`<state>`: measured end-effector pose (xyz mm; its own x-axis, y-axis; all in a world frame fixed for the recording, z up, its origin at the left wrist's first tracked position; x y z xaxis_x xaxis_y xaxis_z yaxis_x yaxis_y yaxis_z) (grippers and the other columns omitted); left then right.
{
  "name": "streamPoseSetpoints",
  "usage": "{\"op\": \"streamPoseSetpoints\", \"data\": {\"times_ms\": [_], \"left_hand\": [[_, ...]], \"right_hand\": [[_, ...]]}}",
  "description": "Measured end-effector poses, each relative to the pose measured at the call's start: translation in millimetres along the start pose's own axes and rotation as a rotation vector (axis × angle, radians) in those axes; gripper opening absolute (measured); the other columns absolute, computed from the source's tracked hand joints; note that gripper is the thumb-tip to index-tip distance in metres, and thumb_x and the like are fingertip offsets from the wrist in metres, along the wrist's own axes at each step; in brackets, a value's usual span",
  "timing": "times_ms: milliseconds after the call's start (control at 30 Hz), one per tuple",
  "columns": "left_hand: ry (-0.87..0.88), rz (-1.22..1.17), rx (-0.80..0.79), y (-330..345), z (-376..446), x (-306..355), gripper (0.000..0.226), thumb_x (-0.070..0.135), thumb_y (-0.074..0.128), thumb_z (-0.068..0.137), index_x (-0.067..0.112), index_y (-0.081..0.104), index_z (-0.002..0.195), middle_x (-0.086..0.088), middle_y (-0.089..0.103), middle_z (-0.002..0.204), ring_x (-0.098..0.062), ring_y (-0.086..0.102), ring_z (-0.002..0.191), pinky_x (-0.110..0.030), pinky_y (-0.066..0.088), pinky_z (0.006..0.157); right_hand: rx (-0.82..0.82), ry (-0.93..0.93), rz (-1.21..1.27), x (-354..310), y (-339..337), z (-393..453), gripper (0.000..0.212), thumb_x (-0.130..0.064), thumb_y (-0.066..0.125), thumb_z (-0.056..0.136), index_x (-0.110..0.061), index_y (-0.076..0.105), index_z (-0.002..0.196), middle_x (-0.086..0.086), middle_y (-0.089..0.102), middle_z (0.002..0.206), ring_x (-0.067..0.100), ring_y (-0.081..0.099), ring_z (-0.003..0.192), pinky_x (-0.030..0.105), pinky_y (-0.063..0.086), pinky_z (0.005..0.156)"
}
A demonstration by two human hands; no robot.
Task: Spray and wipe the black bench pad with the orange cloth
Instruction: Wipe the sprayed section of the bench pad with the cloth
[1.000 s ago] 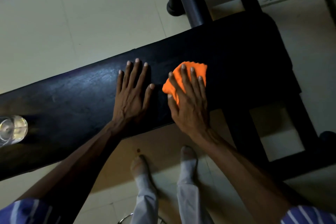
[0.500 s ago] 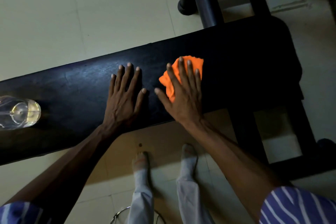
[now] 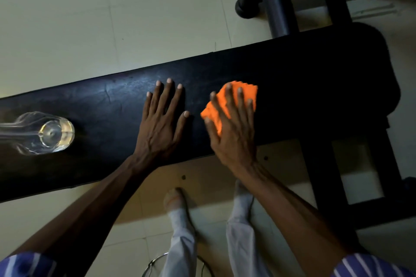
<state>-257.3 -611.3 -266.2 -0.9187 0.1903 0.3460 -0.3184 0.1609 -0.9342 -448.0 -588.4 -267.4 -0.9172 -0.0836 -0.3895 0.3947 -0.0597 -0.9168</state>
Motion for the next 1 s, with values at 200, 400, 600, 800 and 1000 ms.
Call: {"op": "streamPoseSetpoints", "data": {"times_ms": [200,400,600,800,1000], "left_hand": [[-0.051,-0.002,-0.029,-13,-14,-19,0.065,0.048,0.028,0.108,0.021,0.017,0.166,-0.005,0.005,0.175,-0.025,-0.004,0.163,-0.053,0.005,0.131],[-0.062,-0.007,-0.019,-15,-23,-34,0.065,0.048,0.028,0.109,0.019,0.016,0.166,-0.006,0.004,0.175,-0.026,-0.004,0.163,-0.050,0.002,0.132],[-0.047,-0.009,-0.023,-15,-22,-35,0.066,0.048,0.028,0.108,0.018,0.017,0.166,-0.008,0.005,0.175,-0.028,-0.002,0.163,-0.050,0.001,0.132],[-0.054,-0.010,-0.018,-20,-31,-39,0.065,0.048,0.028,0.108,0.018,0.019,0.165,-0.007,0.007,0.175,-0.028,-0.001,0.163,-0.053,0.005,0.131],[-0.040,-0.015,-0.023,-16,-32,-43,0.066,0.047,0.029,0.107,0.016,0.021,0.165,-0.009,0.010,0.174,-0.030,0.002,0.162,-0.052,0.005,0.131]], "right_hand": [[-0.110,-0.197,-0.092,16,-7,-27,0.064,-0.051,0.046,0.107,-0.029,0.033,0.165,0.006,0.018,0.177,0.024,0.011,0.166,0.052,0.018,0.132],[0.010,0.136,-0.070,10,-5,8,0.064,-0.057,0.038,0.108,-0.029,0.031,0.165,0.009,0.015,0.177,0.031,0.009,0.165,0.055,0.012,0.133],[-0.052,-0.133,-0.044,-40,20,-13,0.090,-0.077,0.051,0.096,-0.025,0.030,0.166,0.009,0.018,0.177,0.029,0.010,0.166,0.054,0.014,0.133],[-0.086,-0.109,-0.127,2,1,-14,0.108,-0.090,0.054,0.083,-0.025,0.029,0.166,0.009,0.015,0.177,0.027,0.008,0.166,0.054,0.015,0.133],[-0.069,-0.123,0.019,-72,34,-32,0.097,-0.080,0.056,0.089,-0.021,0.035,0.164,0.012,0.020,0.176,0.033,0.010,0.165,0.057,0.012,0.133]]}}
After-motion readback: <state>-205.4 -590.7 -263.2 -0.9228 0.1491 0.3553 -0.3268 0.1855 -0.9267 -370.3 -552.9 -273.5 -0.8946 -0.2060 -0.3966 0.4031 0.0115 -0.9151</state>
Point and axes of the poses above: each hand's wrist, its own z-axis towards the middle knuckle, its own y-axis out of the palm, x = y × z, the point moved 5 cm from there along z, towards the middle knuckle
